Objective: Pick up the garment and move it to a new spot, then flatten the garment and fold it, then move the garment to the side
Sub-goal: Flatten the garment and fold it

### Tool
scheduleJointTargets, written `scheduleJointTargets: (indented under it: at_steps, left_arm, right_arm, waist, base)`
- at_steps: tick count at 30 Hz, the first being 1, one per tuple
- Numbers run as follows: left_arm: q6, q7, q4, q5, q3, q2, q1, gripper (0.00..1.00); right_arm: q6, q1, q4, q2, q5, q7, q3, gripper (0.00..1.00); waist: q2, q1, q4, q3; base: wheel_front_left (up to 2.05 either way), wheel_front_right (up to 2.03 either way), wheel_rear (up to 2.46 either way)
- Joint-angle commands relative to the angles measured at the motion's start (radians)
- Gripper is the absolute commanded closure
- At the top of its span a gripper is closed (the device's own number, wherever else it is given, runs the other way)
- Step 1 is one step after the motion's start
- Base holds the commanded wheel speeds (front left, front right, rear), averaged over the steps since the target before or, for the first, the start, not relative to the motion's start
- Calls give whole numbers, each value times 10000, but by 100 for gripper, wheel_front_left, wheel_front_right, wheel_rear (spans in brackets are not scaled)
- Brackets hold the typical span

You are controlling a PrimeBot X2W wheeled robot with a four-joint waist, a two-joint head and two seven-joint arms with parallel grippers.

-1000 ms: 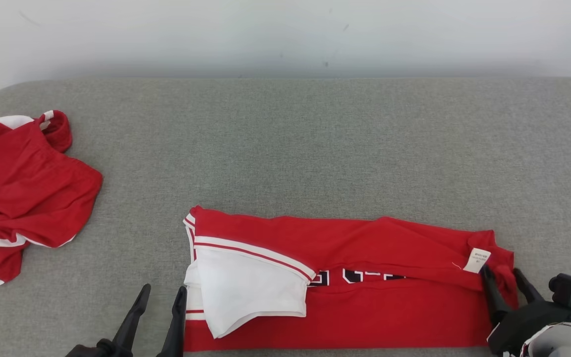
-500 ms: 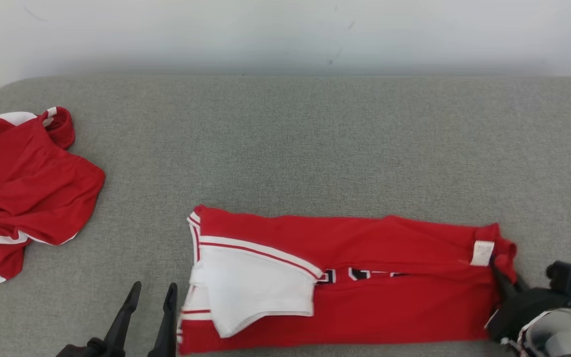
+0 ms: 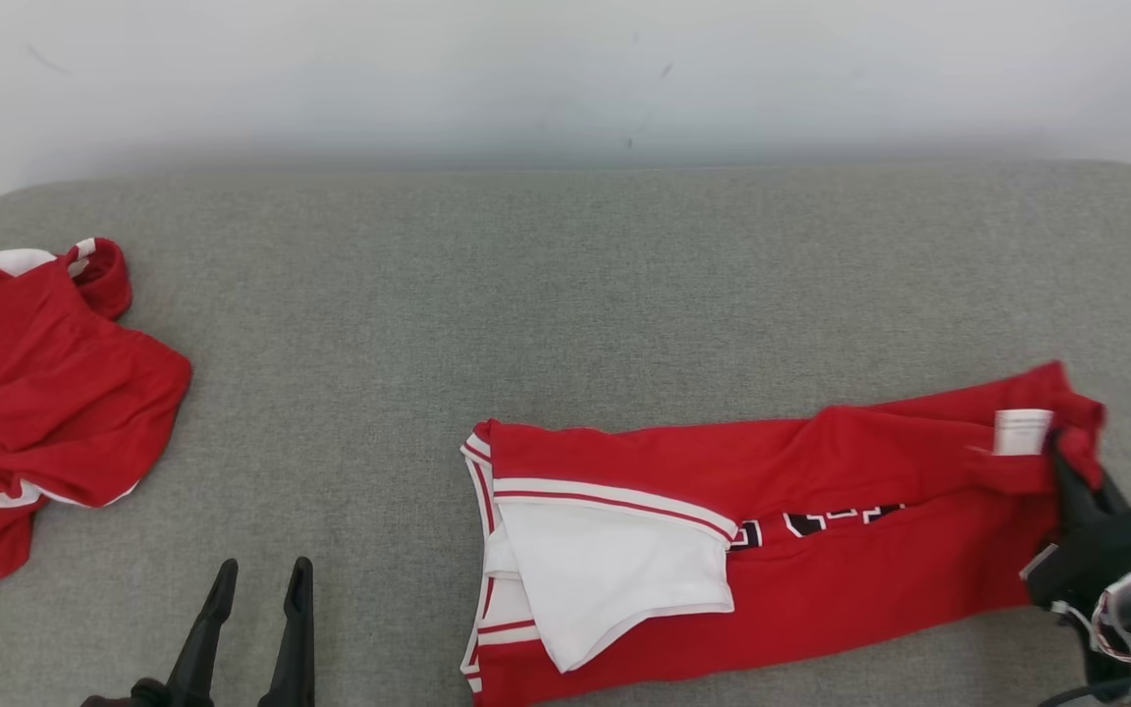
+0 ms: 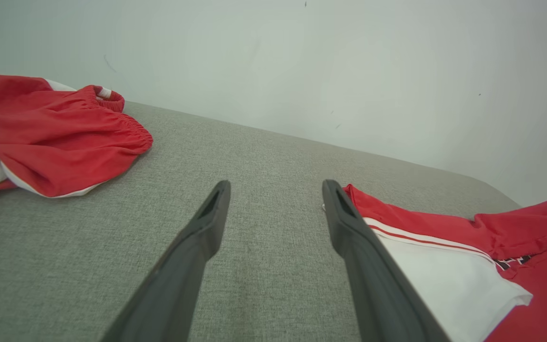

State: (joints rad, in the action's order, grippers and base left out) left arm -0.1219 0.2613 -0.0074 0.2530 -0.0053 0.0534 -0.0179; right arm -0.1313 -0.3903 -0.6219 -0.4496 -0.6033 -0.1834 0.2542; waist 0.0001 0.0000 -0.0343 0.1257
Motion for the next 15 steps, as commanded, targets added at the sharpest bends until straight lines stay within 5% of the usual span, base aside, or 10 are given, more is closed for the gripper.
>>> scheduleJointTargets:
  at_steps: [1, 15]
  left_arm:
    - [-4, 49, -39, -37, 44, -18, 172, 0]
    - [266, 46, -147, 266, 291, -27, 80, 0]
  right_arm:
    - [9, 101, 104, 76, -79, 36, 66, 100]
    - [3, 1151, 5141, 745, -3573, 2642, 1649, 100]
  waist:
    - [-1, 0, -69, -57]
    - [-1, 0, -45, -152]
  base:
    - [0, 0, 0]
    - [0, 0, 0]
